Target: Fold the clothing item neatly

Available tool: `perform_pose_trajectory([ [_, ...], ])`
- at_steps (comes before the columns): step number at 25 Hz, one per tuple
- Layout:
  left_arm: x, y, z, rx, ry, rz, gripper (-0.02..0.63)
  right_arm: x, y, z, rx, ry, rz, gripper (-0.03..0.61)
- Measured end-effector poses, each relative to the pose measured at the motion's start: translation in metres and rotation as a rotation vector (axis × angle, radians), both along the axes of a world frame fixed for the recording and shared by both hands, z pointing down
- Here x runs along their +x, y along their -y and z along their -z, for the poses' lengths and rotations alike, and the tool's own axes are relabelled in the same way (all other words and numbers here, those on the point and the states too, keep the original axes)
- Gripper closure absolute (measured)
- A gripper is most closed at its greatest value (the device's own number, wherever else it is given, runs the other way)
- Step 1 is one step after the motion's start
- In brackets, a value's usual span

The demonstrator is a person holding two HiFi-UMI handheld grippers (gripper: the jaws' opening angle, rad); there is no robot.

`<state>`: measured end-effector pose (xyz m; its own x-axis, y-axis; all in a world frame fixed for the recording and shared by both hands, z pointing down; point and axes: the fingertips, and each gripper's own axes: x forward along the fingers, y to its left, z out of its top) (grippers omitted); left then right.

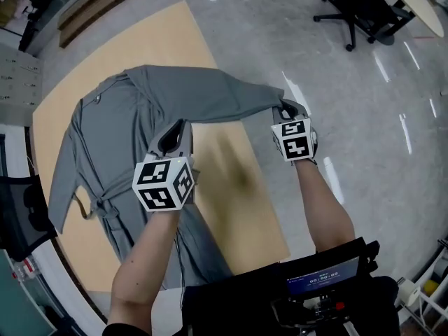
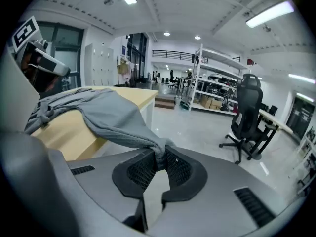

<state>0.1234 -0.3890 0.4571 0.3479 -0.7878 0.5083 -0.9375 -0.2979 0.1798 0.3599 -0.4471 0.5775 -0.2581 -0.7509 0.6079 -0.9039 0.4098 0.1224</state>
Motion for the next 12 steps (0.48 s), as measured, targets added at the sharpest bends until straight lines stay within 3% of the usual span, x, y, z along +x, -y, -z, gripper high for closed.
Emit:
perform_pose_trajectory([
  [5, -0.045, -0.012, 0.022, 0.085, -0.033, 0.055, 0.595, -0.009, 0.019, 0.053, 0.088, -0.146, 0.014, 0.541],
  [12, -0.136, -0.048, 0.044, 0.143, -0.017, 0.101, 0.595, -0.073, 0.027, 0.109, 0.179, -0.29, 0.079, 0.541],
])
